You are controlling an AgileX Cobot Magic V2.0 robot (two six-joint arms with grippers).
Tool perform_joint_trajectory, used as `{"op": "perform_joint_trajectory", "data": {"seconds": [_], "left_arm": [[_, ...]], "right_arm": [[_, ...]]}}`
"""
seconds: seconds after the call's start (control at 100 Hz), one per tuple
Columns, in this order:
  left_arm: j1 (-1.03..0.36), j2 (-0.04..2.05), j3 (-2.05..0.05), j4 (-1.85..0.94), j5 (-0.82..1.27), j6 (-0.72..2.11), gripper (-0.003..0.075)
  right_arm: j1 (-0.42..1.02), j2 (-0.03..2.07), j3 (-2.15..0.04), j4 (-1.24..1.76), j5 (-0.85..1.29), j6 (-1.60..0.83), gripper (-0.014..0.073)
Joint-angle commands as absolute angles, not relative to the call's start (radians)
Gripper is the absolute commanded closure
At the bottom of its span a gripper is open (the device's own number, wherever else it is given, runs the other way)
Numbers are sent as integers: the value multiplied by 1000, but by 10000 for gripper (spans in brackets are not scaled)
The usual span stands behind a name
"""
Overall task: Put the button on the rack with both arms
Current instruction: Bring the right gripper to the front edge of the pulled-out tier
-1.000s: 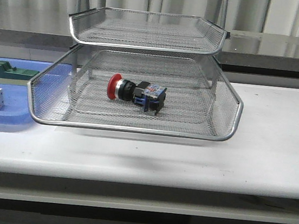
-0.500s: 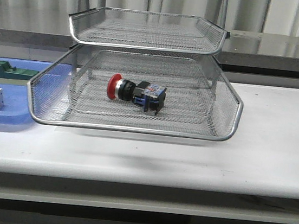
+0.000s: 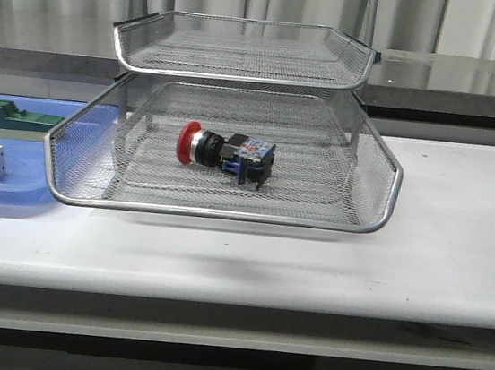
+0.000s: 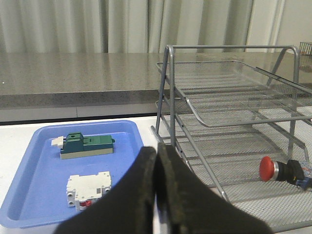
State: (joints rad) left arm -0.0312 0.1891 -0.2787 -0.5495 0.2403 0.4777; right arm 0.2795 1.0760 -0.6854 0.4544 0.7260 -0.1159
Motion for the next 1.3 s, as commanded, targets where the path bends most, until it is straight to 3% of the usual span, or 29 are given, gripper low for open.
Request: {"op": "perform_joint_trajectory", "data": {"seconds": [0.0,0.23,0.58,1.29], "left_arm": [[-30,197,-309,-565,167,469,741],[-30,197,-309,-565,167,469,741],[-30,197,-309,-565,167,469,741],[-30,197,-309,-565,167,469,741]], "right_arm": [[361,1124,-720,488,626,-132,659],[542,1271,-724,488,480,-131,659],[689,1428,-863,478,464,-131,650],[701,1662,-1045,333,455,-131,650]]}}
